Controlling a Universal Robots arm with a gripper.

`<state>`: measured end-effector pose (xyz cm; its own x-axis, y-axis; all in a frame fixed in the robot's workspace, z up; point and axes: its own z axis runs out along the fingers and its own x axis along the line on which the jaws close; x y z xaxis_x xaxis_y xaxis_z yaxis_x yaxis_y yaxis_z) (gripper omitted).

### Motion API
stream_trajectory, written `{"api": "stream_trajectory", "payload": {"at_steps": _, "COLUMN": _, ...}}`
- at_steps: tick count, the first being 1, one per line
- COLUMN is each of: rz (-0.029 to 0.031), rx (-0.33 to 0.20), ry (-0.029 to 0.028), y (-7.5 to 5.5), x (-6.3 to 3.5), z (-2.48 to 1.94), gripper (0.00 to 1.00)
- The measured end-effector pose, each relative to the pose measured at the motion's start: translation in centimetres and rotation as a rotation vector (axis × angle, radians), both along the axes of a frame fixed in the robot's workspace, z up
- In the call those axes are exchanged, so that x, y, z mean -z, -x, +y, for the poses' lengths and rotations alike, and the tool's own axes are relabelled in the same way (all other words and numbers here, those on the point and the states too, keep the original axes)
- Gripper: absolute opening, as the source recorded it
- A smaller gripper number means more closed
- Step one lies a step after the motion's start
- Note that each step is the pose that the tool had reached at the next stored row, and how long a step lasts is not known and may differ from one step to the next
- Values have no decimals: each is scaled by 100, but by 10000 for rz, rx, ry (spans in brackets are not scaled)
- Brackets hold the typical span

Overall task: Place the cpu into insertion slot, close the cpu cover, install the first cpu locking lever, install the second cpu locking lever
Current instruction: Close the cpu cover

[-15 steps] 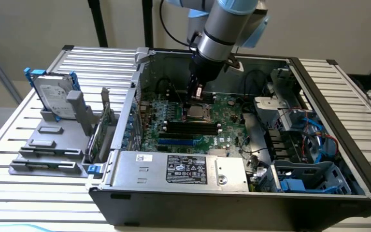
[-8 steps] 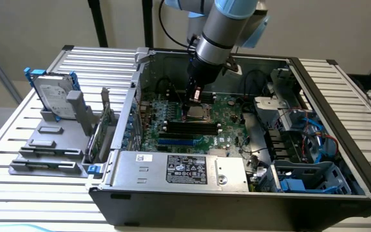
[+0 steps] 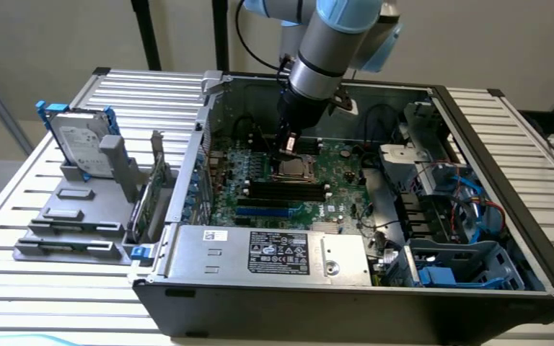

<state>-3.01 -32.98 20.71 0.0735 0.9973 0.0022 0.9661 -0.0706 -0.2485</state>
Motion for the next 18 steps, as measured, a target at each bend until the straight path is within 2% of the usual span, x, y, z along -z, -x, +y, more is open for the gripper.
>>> {"api": "stream_trajectory", "payload": {"at_steps": 3, "rz": -6, "rx": 21, "ry": -71, "y": 5, "x": 15, "z": 0, "gripper": 11}}
{"api": "stream_trajectory", "payload": {"at_steps": 6, "rz": -8, "rx": 29, "ry": -116, "y": 6, "x": 31, "z": 0, "gripper": 11}}
{"api": "stream_trajectory", "payload": {"at_steps": 10, "rz": -27, "rx": 33, "ry": -162, "y": 6, "x": 68, "z": 0, "gripper": 11}}
{"api": "stream_trajectory", "payload": {"at_steps": 15, "rz": -36, "rx": 53, "ry": -183, "y": 6, "x": 85, "z": -1, "gripper": 11}}
{"api": "stream_trajectory", "payload": {"at_steps": 18, "rz": -23, "rx": 84, "ry": -235, "y": 4, "x": 59, "z": -5, "gripper": 11}}
